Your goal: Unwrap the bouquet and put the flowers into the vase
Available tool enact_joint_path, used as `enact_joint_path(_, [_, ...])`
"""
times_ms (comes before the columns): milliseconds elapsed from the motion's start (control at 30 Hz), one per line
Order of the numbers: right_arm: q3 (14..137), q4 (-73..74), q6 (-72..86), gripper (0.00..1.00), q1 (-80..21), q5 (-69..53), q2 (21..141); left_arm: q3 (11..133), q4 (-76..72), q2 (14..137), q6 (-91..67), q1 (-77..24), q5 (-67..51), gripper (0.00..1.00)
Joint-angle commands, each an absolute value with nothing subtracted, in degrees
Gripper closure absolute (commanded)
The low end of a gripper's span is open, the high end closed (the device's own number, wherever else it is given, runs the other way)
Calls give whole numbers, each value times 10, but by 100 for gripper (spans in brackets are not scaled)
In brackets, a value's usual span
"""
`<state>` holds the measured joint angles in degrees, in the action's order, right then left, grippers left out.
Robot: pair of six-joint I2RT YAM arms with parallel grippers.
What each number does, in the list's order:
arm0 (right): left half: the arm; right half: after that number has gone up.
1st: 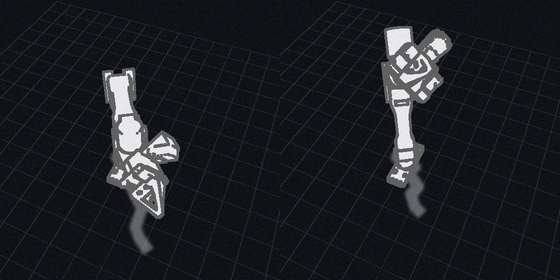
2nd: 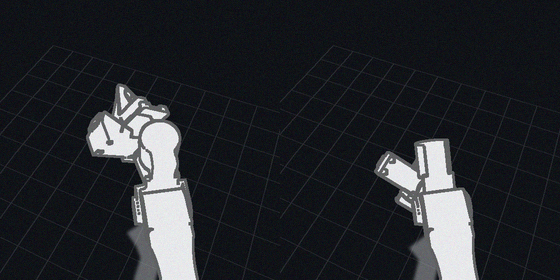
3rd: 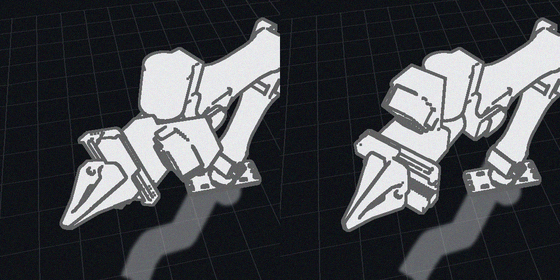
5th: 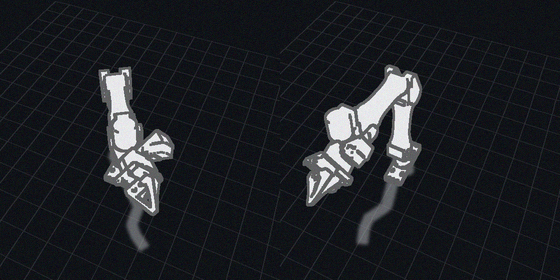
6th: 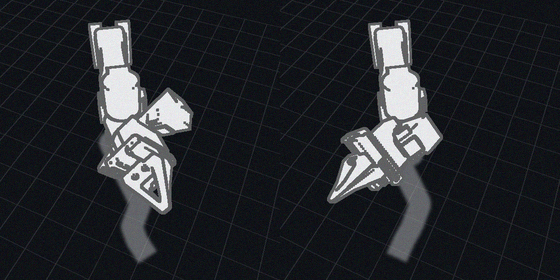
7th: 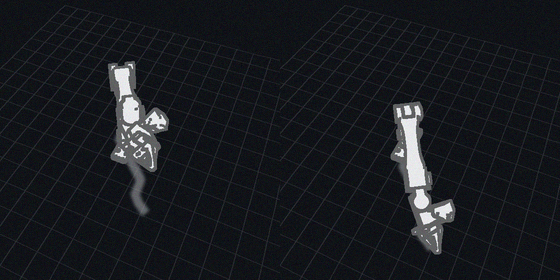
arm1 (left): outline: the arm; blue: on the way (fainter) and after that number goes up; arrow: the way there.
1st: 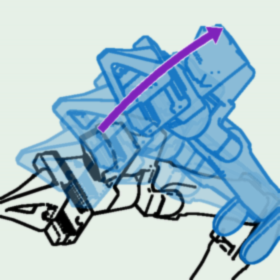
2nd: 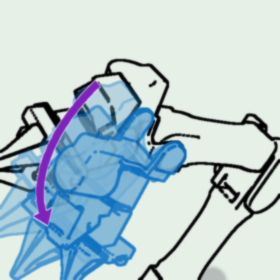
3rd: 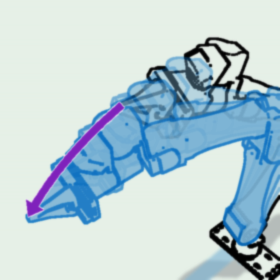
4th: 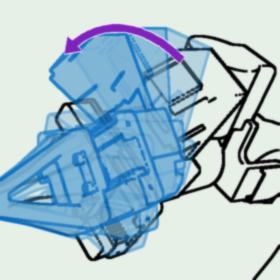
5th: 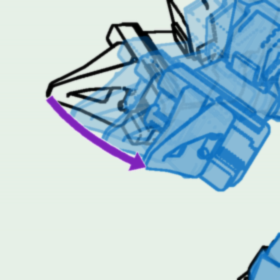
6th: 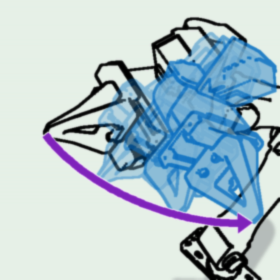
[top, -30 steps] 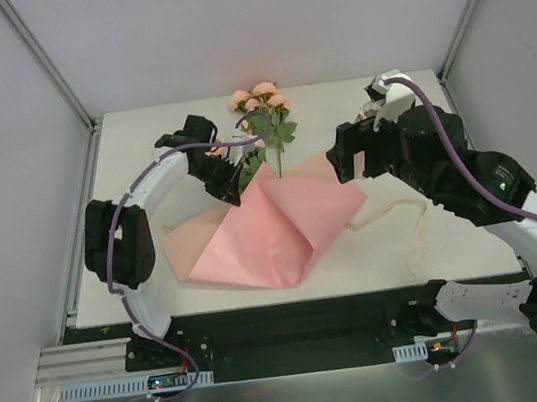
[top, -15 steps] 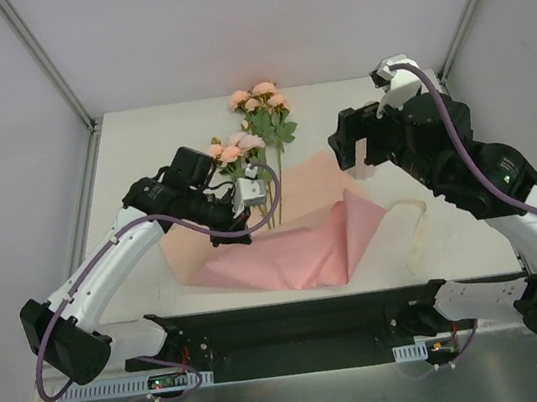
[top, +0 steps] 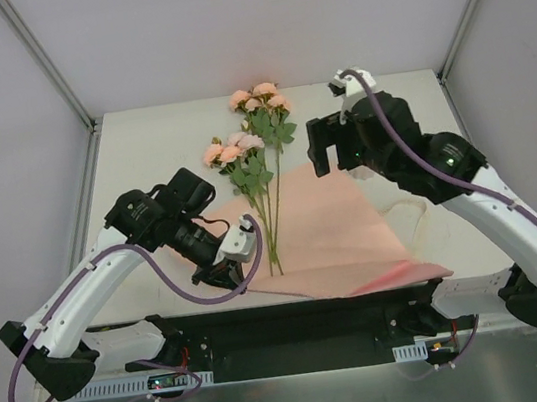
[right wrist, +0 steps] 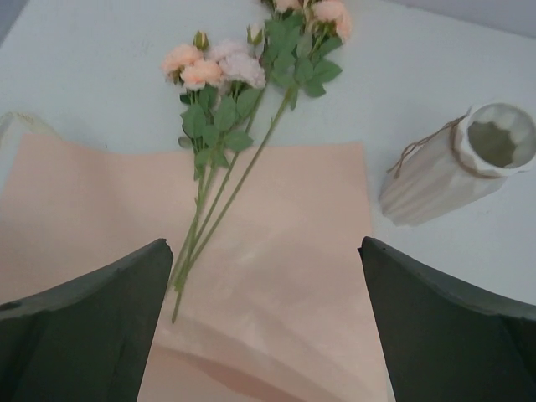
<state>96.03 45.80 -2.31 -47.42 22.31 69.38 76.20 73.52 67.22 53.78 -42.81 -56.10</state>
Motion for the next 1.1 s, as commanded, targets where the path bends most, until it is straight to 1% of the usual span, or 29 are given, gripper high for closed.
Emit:
enact_joint_path(0, [886, 440, 18, 1, -472, 183, 725, 766, 870, 651, 600, -435, -611, 69])
enact_joint_path(67, [840, 429, 35, 3, -472, 165, 724, 744, 870, 644, 606, -435, -608, 57])
enact_joint_path(100, [824, 425, 43, 3, -473, 161, 715, 741, 869, 642, 602, -435, -610, 28])
enact_joint_path(167, [785, 408, 60, 4, -492, 163, 695, 743, 870, 637, 594, -435, -615, 1])
enact_joint_path(200, [744, 394, 65, 4, -502, 164, 672, 747, 870, 636, 590, -434, -613, 1])
enact_joint_path(300, [695, 389, 94, 4, -554, 169, 638, 773, 870, 635, 585, -434, -588, 1])
enact_joint_path(400, [678, 403, 129, 6, -616, 171, 633, 806, 870, 642, 586, -429, -560, 1])
enact_joint_path(433, [674, 406, 137, 6, -650, 172, 633, 826, 869, 647, 586, -425, -554, 1])
enact_joint_path(533, [656, 405, 177, 7, -703, 164, 631, 875, 869, 660, 584, -418, -523, 1])
enact_joint_path(633, [622, 389, 207, 8, -727, 145, 622, 921, 869, 673, 595, -401, -489, 1])
enact_joint_path(700, [599, 369, 219, 10, -729, 129, 615, 925, 855, 678, 609, -374, -474, 1])
enact_joint_path(733, [588, 362, 221, 10, -729, 125, 614, 917, 834, 684, 606, -364, -465, 1])
enact_joint_path(767, [571, 358, 222, 10, -729, 123, 614, 905, 777, 686, 580, -343, -455, 1])
enact_joint_path(800, [565, 355, 220, 10, -729, 127, 620, 865, 734, 691, 565, -334, -430, 1])
enact_joint_path(867, [556, 351, 214, 10, -729, 141, 627, 815, 649, 700, 549, -316, -418, 1])
enact_joint_path(933, [556, 350, 201, 11, -727, 158, 629, 738, 627, 720, 571, -314, -410, 1])
enact_joint_path(1000, [564, 348, 196, 11, -718, 163, 628, 668, 562, 745, 579, -314, -402, 1])
enact_joint_path(1067, [565, 345, 190, 11, -708, 160, 630, 643, 504, 764, 563, -314, -386, 1])
